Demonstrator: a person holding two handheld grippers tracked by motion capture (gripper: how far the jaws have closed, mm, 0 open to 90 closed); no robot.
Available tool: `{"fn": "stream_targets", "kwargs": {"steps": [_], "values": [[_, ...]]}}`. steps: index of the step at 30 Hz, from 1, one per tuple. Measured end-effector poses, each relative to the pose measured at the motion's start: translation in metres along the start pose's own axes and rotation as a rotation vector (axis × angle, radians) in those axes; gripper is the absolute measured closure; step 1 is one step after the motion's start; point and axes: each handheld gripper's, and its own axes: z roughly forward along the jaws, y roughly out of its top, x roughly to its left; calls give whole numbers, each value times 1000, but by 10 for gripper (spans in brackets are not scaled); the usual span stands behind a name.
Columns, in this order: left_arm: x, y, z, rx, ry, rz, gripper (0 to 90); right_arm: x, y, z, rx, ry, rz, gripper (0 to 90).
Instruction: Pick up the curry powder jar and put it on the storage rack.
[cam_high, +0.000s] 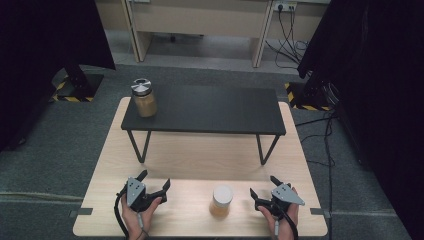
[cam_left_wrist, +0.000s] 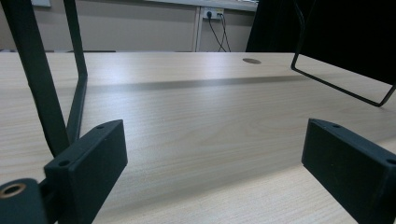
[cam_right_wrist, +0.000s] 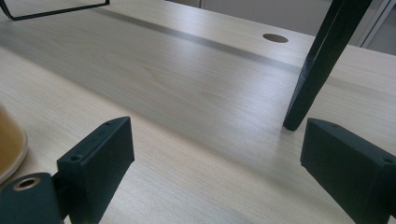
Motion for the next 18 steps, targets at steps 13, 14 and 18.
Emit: {"fn": "stream_targets", "kwargs": {"steps": [13,14,18], "values": [[0,0,0,0,-1,-2,59,-23,-12,-5,-104,130,49,41],[0,0,0,0,-2,-1,59,-25,-11,-6,-116,150,53,41],[0,0,0,1,-1,-1,59,-30,-8,-9,-155,234,61,34]]}}
